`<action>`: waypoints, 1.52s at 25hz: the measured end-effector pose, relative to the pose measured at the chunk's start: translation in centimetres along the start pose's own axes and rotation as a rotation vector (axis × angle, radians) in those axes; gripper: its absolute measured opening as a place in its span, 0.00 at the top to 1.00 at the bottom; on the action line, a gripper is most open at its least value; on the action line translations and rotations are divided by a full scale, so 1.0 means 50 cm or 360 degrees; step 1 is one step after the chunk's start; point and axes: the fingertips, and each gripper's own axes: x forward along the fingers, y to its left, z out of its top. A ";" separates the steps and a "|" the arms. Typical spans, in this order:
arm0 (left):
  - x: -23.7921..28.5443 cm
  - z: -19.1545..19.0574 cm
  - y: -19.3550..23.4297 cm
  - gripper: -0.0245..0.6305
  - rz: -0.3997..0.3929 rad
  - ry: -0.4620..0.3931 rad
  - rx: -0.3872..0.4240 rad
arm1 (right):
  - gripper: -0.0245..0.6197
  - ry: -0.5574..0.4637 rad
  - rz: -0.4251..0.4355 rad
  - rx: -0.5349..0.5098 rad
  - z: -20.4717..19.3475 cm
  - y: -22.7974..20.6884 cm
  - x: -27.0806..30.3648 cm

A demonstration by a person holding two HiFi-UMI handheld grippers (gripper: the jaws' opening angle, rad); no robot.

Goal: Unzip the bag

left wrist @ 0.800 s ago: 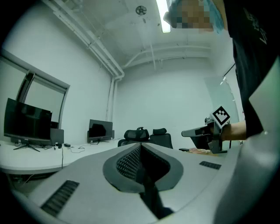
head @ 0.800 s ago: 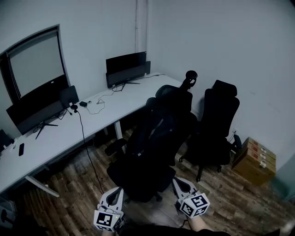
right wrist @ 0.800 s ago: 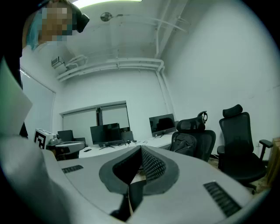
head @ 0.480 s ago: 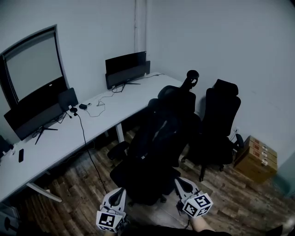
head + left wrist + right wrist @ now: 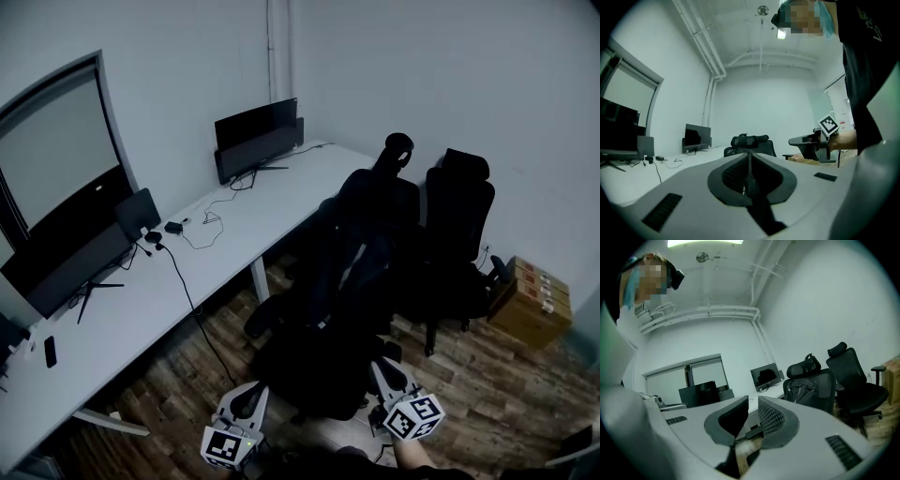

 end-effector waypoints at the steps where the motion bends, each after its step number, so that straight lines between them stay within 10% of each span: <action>1: -0.003 -0.002 0.025 0.93 -0.0022 0.0001 0.0006 | 0.89 -0.0008 -0.0023 0.0011 -0.009 0.013 0.017; 15: 0.156 -0.050 0.190 0.75 -0.0236 0.0060 -0.0058 | 0.66 0.0007 -0.0246 0.0055 -0.010 -0.049 0.189; 38: 0.722 -0.084 0.260 0.53 -0.0606 0.0183 -0.0081 | 0.62 0.0044 -0.0576 0.0154 0.036 -0.333 0.362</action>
